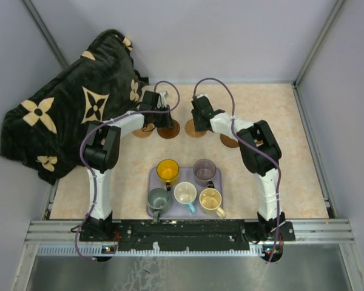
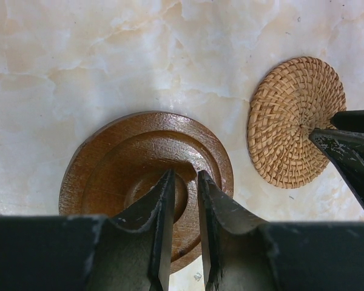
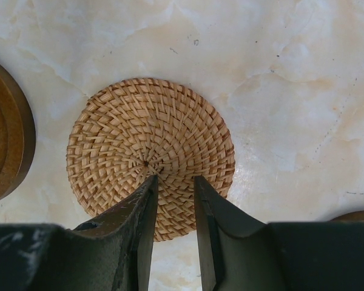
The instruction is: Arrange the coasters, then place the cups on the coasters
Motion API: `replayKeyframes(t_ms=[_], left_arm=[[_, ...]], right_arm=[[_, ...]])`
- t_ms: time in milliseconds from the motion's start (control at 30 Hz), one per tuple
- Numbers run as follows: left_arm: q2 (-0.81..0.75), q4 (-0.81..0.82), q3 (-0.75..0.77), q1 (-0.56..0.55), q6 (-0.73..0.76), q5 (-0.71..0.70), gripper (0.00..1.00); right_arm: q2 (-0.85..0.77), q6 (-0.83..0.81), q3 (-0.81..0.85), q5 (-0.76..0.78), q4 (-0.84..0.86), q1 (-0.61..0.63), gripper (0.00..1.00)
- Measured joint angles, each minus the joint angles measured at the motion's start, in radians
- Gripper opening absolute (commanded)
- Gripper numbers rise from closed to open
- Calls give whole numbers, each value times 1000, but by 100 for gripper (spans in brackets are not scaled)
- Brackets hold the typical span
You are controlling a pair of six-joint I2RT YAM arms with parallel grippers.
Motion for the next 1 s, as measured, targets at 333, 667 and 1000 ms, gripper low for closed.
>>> replayKeyframes(t_ms=[333, 667, 1000], left_arm=[[14, 0, 20, 0, 0, 0, 29], [13, 1, 22, 0, 12, 1, 34], [-8, -5, 41, 0, 54, 13, 36]], right_arm=[[-14, 11, -19, 10, -4, 8, 31], [-9, 15, 19, 29, -80, 13, 40], [11, -12, 196, 97, -163, 15, 42]])
